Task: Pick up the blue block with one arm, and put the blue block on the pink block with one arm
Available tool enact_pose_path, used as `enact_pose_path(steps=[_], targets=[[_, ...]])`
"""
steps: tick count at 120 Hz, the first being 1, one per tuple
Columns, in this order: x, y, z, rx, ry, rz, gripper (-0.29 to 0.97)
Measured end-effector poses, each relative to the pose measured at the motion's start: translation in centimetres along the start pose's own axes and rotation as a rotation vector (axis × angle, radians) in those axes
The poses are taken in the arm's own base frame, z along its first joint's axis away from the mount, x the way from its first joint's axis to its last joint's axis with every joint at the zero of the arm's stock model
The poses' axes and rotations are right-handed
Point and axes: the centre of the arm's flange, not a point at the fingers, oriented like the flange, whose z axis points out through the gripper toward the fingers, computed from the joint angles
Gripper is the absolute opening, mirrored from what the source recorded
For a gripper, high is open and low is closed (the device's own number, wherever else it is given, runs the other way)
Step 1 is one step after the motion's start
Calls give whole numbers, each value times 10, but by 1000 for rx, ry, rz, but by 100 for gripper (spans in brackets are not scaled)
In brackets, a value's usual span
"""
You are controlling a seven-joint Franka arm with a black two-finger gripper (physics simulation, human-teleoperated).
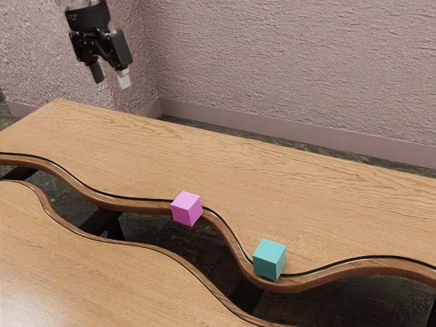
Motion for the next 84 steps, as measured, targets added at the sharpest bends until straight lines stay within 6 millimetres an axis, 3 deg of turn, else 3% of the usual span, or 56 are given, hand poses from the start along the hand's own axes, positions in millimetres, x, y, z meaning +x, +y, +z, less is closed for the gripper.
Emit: enact_pose_path(steps=[10,20,26,31,37,41,49,55,62,77,81,84], targets=[[-2,-8,2,21,-1,-2,66],[0,-40,5,34,5,-54,66],[12,-68,29,24,-33,-103,66],[21,-88,61,0,-89,-154,66],[28,-89,112,-24,-166,-181,66],[35,-71,147,-31,-211,-167,66],[44,-14,208,-27,-257,-101,66],[25,33,244,-26,-261,-42,66],[14,85,274,-6,-240,28,66],[18,191,326,6,-173,176,66],[24,209,333,2,-147,194,66],[31,210,335,-3,-124,185,65]])
